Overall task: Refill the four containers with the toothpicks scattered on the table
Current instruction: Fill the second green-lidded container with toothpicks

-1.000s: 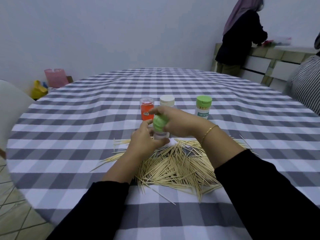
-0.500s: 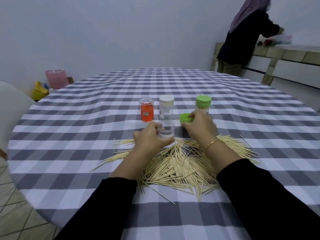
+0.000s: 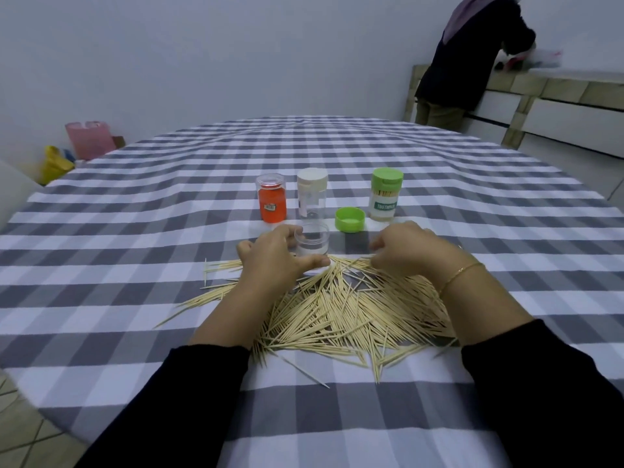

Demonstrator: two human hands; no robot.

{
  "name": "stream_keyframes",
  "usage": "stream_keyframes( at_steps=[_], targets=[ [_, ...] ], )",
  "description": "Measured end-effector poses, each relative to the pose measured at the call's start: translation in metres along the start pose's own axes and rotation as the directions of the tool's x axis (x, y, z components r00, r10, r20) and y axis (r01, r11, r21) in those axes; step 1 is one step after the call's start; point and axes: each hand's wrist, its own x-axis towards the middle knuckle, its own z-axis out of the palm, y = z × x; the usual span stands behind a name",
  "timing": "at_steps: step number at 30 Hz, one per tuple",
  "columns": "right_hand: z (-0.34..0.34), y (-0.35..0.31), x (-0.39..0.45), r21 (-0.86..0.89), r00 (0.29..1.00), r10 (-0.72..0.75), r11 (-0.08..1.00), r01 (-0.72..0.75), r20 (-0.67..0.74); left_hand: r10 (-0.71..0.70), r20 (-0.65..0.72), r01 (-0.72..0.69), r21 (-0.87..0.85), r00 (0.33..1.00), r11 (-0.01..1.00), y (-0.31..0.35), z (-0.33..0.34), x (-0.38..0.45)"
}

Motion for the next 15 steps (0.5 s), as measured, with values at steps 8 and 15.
stream_keyframes(
  at_steps=[8, 15],
  targets=[
    [0.01, -0.002, -0.008, -0.199, 0.993, -0.015, 0.979, 0.038, 0.115, -0.006, -0.012, 0.006, 0.002, 1.0, 1.0, 0.001, 0.001, -0.001],
    [0.021, -0.01, -0.004, -0.239, 0.996, -0.063, 0.97, 0.048, -0.055, -0.002, -0.017, 0.002, -0.021, 1.0, 1.0, -0.003, 0.003, 0.002]
  ],
)
